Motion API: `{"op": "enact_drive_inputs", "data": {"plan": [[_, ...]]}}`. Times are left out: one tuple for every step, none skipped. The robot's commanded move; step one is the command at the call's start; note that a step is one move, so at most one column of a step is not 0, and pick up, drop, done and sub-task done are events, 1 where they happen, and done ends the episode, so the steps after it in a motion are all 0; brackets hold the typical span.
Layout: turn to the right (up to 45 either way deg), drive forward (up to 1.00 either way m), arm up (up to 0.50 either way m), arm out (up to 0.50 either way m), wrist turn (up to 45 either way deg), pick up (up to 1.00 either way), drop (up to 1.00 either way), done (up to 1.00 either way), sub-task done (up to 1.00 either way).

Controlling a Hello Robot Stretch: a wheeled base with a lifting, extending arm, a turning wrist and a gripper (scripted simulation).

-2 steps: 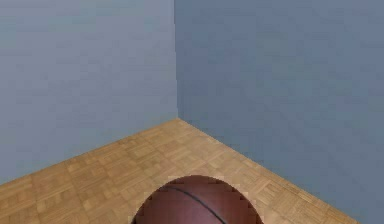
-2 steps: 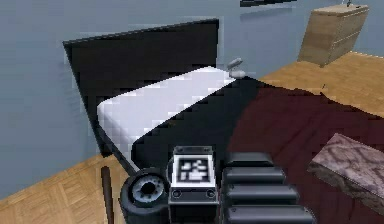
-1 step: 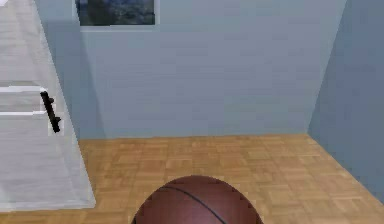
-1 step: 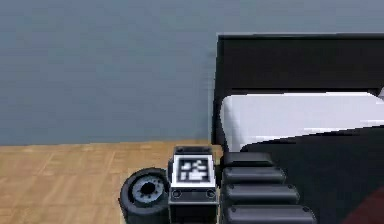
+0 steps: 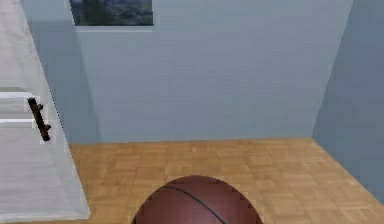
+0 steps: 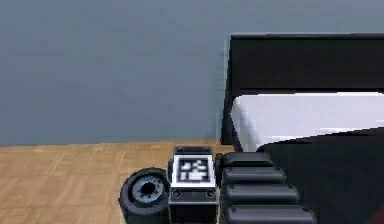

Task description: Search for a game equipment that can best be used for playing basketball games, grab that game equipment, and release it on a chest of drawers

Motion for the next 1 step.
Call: {"op": "enact_drive_inputs", "data": {"plan": [[-45.0,0.00,0.00,0.00,0.0,0.00,0.00,0.00,0.00]]}}
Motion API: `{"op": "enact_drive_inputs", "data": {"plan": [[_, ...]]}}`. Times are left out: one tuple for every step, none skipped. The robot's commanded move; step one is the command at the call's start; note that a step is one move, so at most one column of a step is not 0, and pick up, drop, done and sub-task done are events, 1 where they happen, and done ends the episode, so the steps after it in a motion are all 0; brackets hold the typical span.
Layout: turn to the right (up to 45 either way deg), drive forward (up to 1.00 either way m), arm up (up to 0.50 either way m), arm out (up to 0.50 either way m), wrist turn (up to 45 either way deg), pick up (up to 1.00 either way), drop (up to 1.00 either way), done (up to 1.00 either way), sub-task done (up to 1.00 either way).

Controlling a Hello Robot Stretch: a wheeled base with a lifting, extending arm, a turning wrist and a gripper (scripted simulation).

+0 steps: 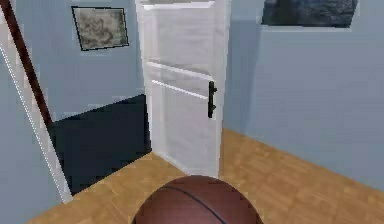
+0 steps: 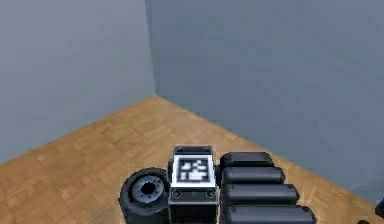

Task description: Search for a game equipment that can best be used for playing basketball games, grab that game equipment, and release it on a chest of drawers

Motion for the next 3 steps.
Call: {"op": "enact_drive_inputs", "data": {"plan": [[-45.0,0.00,0.00,0.00,0.0,0.00,0.00,0.00,0.00],[0.0,1.00,0.00,0.00,0.0,0.00,0.00,0.00,0.00],[-6.0,0.00,0.00,0.00,0.0,0.00,0.00,0.00,0.00]]}}
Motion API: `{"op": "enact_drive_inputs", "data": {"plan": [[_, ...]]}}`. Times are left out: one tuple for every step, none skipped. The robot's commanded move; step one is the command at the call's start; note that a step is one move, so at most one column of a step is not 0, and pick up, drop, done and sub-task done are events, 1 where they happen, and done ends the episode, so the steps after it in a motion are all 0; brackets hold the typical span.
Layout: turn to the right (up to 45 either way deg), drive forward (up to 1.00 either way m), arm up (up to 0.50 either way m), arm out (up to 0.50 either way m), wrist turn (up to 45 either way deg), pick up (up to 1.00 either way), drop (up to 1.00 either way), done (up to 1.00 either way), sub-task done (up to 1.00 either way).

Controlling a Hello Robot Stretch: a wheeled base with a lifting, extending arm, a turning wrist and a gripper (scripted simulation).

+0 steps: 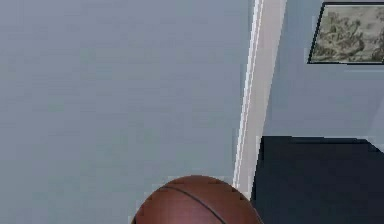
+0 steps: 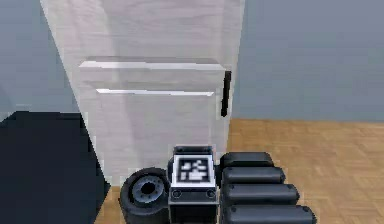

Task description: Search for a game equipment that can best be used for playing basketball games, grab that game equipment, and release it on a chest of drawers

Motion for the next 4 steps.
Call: {"op": "enact_drive_inputs", "data": {"plan": [[0.0,0.05,0.00,0.00,0.0,0.00,0.00,0.00,0.00],[-45.0,0.00,0.00,0.00,0.0,0.00,0.00,0.00,0.00],[-39.0,0.00,0.00,0.00,0.0,0.00,0.00,0.00,0.00],[0.0,0.30,0.00,0.00,0.0,0.00,0.00,0.00,0.00]]}}
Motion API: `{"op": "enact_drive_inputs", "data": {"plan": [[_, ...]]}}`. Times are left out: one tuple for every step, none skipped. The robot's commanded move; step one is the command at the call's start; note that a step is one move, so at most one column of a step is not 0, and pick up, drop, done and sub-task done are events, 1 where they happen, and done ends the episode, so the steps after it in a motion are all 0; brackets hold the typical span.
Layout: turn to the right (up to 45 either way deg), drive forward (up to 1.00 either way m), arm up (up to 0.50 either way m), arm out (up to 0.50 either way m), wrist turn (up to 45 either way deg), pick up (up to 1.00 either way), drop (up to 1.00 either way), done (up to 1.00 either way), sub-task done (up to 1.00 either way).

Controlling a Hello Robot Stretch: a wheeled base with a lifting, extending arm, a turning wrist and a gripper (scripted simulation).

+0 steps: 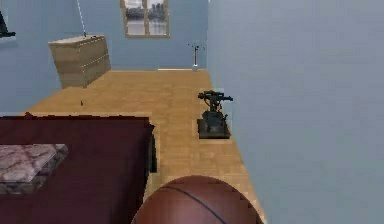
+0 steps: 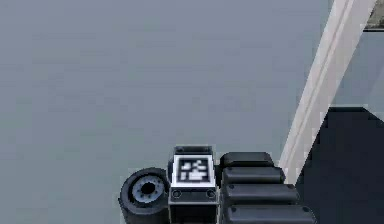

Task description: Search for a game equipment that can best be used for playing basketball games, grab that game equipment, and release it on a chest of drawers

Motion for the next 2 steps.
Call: {"op": "enact_drive_inputs", "data": {"plan": [[0.0,1.00,0.00,0.00,0.0,0.00,0.00,0.00,0.00],[-3.0,0.00,0.00,0.00,0.0,0.00,0.00,0.00,0.00]]}}
